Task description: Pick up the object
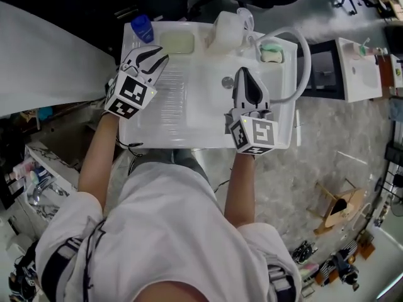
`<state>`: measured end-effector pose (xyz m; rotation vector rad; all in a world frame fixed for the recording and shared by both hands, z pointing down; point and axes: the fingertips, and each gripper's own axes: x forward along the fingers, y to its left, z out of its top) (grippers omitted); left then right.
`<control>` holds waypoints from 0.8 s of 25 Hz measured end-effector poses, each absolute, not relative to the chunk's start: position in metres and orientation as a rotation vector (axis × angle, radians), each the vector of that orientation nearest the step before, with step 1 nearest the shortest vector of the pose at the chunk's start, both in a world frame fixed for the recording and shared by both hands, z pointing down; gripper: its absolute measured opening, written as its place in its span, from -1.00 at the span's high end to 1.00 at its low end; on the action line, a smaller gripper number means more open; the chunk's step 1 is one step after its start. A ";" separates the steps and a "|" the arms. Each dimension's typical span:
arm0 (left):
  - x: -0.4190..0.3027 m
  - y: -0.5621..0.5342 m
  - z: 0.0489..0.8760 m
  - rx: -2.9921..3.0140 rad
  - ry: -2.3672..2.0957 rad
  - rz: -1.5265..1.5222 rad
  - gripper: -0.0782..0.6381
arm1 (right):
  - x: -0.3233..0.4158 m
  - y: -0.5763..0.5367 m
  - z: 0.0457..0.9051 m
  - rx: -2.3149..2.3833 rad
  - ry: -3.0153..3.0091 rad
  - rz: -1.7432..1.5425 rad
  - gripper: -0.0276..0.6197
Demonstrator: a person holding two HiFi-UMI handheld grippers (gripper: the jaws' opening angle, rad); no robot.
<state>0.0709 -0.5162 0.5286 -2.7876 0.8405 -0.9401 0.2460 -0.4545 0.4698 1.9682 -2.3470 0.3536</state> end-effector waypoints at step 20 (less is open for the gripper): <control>0.109 -0.549 0.673 -2.598 0.446 -1.373 0.50 | 0.244 -0.477 0.514 1.952 -2.307 0.481 0.90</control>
